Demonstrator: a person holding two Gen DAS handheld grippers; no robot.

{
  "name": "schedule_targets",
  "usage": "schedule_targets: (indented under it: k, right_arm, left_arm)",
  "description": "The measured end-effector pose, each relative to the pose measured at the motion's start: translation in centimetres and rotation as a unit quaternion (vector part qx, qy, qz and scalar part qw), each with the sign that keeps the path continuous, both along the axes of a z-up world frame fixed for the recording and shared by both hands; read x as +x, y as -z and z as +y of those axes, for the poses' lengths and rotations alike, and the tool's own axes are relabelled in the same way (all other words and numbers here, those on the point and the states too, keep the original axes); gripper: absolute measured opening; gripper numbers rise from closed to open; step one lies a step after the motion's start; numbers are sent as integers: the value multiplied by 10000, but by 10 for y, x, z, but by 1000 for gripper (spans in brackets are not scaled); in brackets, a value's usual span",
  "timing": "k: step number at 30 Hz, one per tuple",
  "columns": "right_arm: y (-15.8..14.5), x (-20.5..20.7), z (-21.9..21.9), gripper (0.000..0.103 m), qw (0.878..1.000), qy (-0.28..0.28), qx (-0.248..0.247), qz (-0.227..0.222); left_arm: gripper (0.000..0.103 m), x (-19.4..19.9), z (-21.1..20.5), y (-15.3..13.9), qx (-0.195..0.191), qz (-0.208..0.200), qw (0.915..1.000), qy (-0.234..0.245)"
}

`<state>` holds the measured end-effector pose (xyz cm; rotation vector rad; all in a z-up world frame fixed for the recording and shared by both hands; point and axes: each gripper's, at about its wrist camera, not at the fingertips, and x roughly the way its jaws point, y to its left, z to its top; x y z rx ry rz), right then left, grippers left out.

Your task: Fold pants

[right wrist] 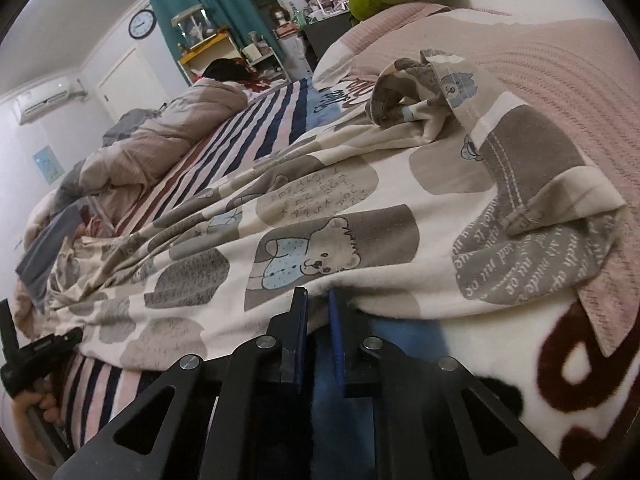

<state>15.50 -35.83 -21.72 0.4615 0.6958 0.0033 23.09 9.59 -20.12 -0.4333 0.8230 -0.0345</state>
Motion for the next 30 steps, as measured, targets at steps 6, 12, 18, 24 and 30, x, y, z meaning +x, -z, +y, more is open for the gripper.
schedule_targets:
  k: [6,12,18,24,30]
  right_arm:
    - [7,-8,-1,9,9994,-148,292,79]
    - [8,-18,-1,27,9988,-245,392,169]
    - [1,-24,-3,64,9985,-172,511,61]
    - [6,2,-7,65,9994,-66,326,44]
    - [3,25,-14,28,9996,182,195,99]
  left_arm:
    - [65,-15,-6,0,-111,178,9998,-67]
    - [72,-5,0,3,-12,192,9995,-254]
    - [73,19,8,8,101,69,9986,-519]
    - [51,47,12,7,121,66,9976,-680]
    - [2,35,10,-10,229,-407,9966,-678]
